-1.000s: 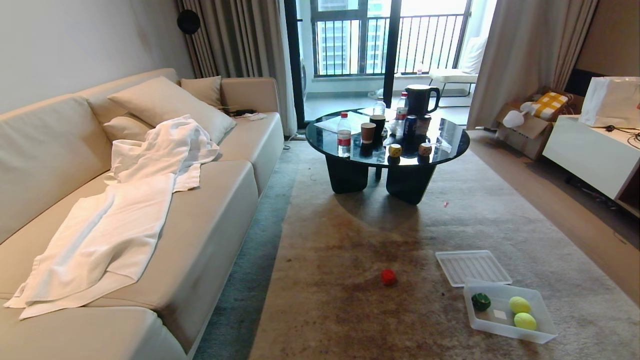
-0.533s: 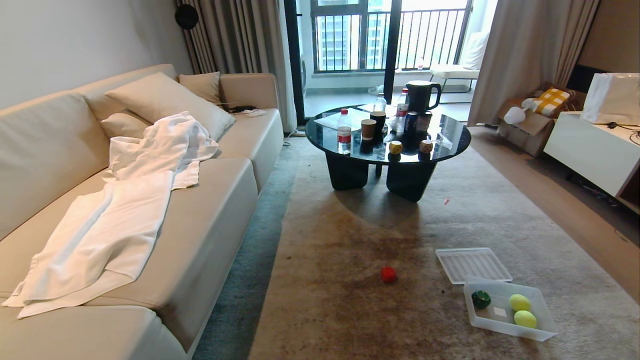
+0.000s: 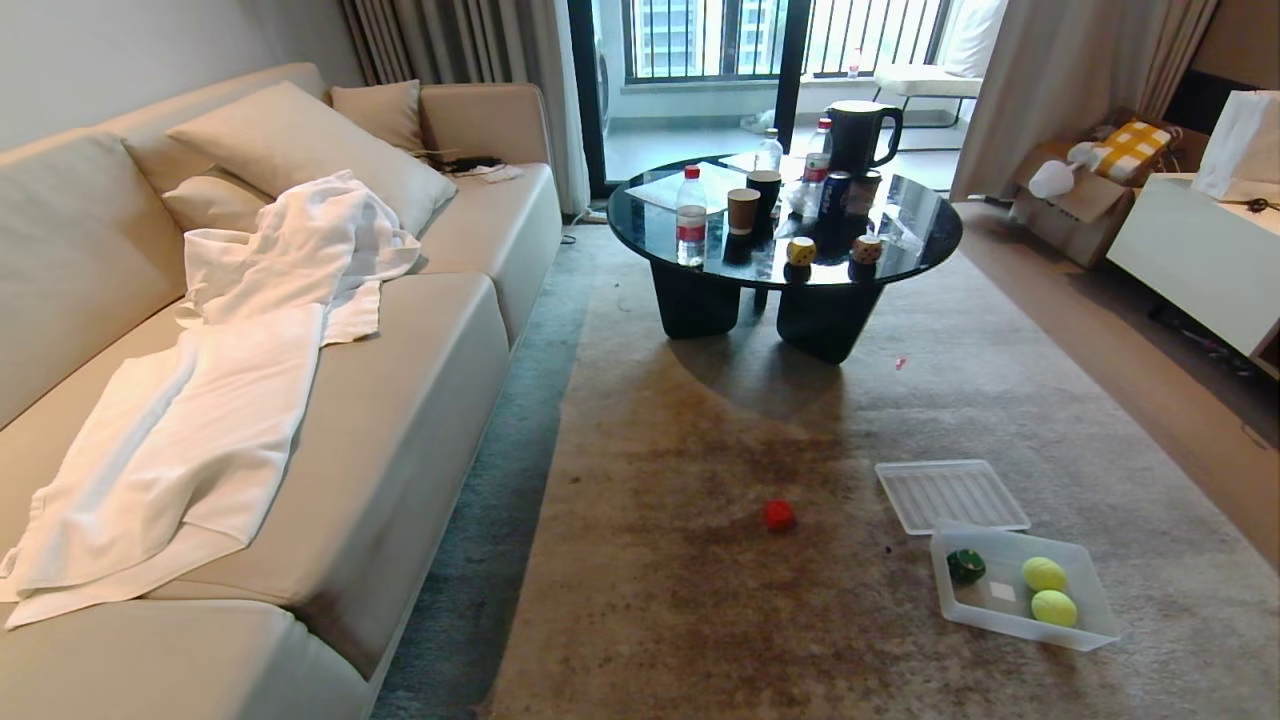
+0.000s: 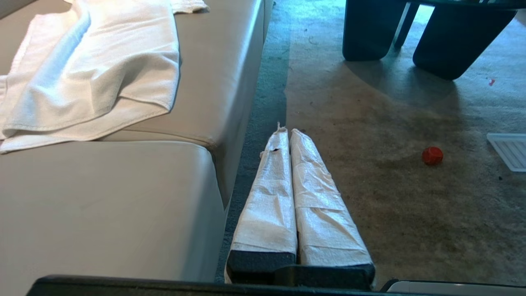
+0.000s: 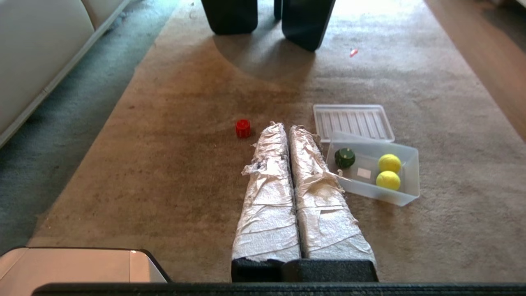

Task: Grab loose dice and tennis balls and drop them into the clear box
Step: Find toys out of the box

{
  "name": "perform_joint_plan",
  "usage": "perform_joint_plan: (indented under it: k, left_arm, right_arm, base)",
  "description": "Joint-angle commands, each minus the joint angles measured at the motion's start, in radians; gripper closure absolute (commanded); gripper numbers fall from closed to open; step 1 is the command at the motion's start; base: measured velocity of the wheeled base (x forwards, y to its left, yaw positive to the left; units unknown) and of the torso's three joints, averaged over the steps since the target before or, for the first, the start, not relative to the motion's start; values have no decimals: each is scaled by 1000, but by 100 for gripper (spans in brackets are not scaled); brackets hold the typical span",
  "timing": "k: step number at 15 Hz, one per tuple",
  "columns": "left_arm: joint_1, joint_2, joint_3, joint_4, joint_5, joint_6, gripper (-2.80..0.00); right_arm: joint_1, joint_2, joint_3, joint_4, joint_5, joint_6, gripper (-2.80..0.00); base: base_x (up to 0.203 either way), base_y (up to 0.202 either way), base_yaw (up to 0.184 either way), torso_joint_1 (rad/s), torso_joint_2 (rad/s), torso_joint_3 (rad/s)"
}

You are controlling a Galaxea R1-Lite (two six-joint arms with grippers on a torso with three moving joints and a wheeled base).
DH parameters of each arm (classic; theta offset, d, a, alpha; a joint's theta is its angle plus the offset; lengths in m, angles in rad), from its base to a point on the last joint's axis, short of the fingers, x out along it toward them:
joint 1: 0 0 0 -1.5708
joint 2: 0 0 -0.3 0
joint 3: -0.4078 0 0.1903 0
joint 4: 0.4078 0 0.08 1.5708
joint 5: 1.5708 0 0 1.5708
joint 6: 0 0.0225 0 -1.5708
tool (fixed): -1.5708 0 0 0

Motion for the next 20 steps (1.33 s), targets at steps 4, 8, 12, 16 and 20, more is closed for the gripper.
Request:
perform_joint_plan:
  k: [4,8,12,16,20]
  left_arm:
    - [0,0,2,0,0,-1,0]
    - [0,0,1,1,0,-1,0]
    - [0,0,0,1,0,-1,0]
    - [0,0,0,2,0,-1,0]
    - [0,0,2,0,0,-1,0]
  right_arm:
    - [0,-1,0,0,0,-1,0]
    - [0,-1,0,0,0,-1,0]
    - [0,-1,0,0,0,-1,0]
    - [0,-1,0,0,0,-1,0]
    - [0,-1,0,0,0,-1,0]
  base:
    - [0,0,0,3,3,-137]
    - [0,0,0,2,1,-7]
    - [0,0,0,0,0,0]
    - [20,0,-1,0,2,0]
    - [180,0,0,2,2,-1]
